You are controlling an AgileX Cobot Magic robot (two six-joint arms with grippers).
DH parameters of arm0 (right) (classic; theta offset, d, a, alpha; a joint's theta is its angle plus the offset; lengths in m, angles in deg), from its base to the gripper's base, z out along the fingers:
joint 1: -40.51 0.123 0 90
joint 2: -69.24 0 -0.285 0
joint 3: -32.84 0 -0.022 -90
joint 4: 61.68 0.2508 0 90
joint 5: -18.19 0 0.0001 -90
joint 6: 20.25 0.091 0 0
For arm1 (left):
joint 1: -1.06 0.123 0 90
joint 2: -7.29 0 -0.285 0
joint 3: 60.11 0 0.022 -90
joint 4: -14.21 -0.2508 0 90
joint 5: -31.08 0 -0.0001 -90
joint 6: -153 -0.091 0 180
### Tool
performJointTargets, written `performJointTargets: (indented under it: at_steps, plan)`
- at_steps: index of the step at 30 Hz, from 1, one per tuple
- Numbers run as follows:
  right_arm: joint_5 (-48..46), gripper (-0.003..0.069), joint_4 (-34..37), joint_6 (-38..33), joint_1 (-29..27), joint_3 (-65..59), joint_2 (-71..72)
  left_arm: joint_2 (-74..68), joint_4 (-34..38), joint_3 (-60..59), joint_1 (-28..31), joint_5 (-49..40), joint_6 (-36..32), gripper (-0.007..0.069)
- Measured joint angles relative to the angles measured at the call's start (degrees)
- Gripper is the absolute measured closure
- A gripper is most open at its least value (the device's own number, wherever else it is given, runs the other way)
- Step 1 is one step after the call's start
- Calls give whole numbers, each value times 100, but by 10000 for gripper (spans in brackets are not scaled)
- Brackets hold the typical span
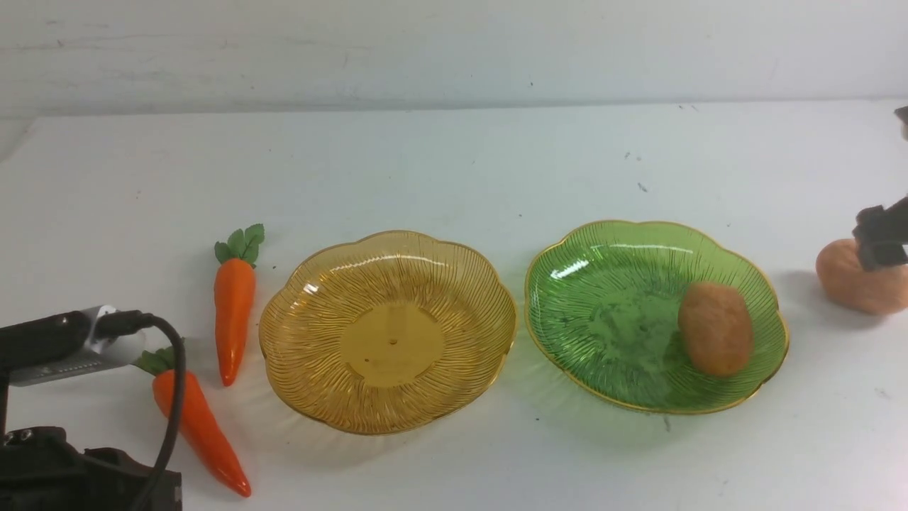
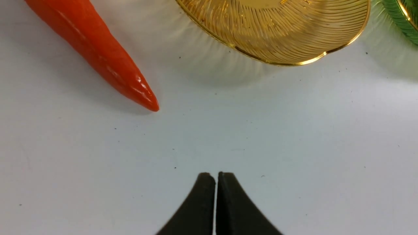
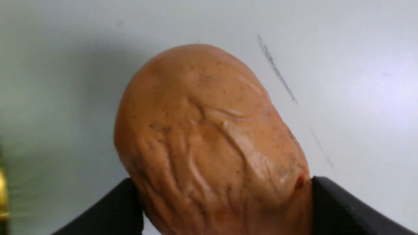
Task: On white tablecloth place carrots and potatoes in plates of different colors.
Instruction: 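Put the potato onto the plate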
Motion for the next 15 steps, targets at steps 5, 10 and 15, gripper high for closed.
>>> performJointTargets:
  at_steps: [5,10,15]
  plan:
    - [-804,62,1582,106,56,774,271,0,0,0,0,0,77,627]
    - [-909,62,2560,-143,829,558,491,0,-69,0,0,19,168,627]
    - [-925,62,1939,119,1925,526,259,0,-296,0,0,227,205,609]
